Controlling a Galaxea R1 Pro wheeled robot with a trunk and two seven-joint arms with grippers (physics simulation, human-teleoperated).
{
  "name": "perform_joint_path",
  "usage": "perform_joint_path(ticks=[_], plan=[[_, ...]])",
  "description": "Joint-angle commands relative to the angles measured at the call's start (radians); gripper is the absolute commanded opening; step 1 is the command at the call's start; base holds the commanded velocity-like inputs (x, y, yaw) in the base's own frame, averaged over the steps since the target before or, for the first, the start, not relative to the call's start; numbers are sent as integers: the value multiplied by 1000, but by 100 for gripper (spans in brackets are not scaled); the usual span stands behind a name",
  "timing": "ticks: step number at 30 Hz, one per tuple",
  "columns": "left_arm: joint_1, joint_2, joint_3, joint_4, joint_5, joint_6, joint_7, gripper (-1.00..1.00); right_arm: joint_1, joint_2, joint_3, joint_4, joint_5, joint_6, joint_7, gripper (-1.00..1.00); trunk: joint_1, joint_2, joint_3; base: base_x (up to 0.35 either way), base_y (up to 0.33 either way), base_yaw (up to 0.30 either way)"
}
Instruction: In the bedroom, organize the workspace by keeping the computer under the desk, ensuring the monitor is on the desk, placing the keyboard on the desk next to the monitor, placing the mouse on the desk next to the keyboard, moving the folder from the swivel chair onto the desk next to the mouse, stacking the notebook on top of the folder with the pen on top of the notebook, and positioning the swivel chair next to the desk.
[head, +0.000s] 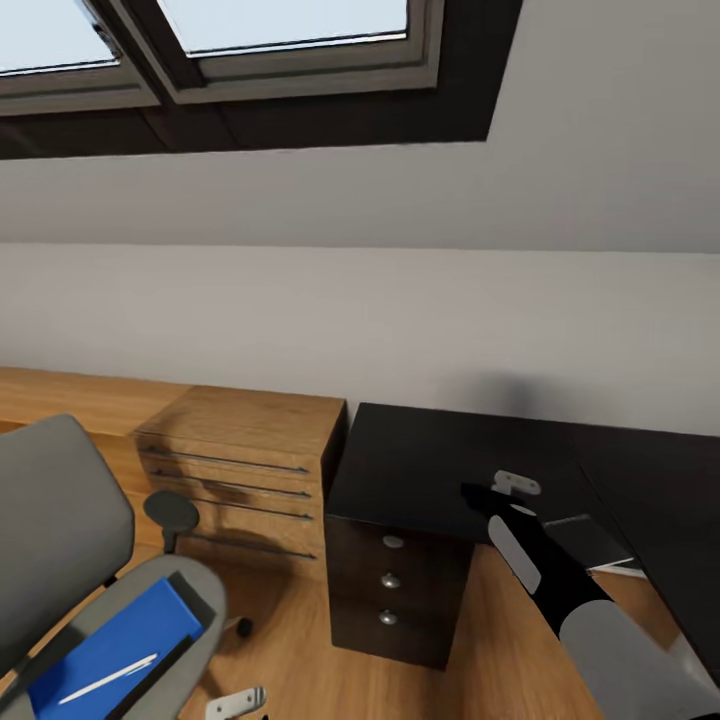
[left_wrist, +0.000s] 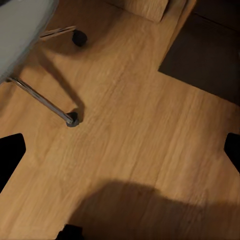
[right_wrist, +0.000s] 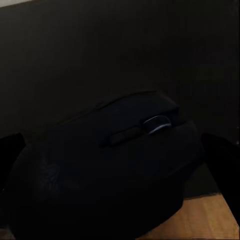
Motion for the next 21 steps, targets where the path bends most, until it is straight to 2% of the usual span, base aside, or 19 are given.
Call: perform_joint_path(ticks=[1,4,16,21], plan=[[0,0,-2,4,11,-8,8,100,-1,-1,6,-2,-7,3,-14,-100,0,-1,-1,-6,0,-291],[0,1,-3,29,11,-56,6,100,-1,-1,6,-2,-6,4,-29,-100,0,-1,0,-134,-16,-294],[0,1,-4,39,10,-75,7,100,-1,-2,6,-1,-6,61,-34,-100,0,-1,0,-264,-99,-296],[0,1,-4,39,9,-76,7,100,-1,-35,3,-1,-10,89,-33,-100,0,-1,0,-84,-49,-297]])
